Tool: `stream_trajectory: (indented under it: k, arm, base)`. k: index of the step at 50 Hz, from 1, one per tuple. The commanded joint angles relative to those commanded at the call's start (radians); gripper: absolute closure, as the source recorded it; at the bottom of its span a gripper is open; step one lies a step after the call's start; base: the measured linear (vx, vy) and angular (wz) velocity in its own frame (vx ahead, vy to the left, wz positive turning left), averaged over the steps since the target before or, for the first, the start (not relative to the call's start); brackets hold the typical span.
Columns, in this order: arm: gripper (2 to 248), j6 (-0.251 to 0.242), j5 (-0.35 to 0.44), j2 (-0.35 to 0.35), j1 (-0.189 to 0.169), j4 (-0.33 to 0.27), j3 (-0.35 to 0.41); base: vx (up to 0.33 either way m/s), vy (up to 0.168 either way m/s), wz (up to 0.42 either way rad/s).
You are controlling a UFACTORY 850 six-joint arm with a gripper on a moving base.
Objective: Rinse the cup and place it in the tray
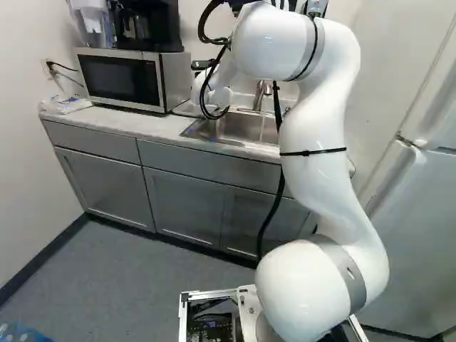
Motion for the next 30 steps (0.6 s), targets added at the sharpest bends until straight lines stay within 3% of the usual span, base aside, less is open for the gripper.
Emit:
stream_trajectory:
  k: [30]
  arm:
    - [124, 0.000, 0.006, -0.108, 0.005, 0.068, -0.081]
  base:
    - [0.000, 0.000, 0.000]
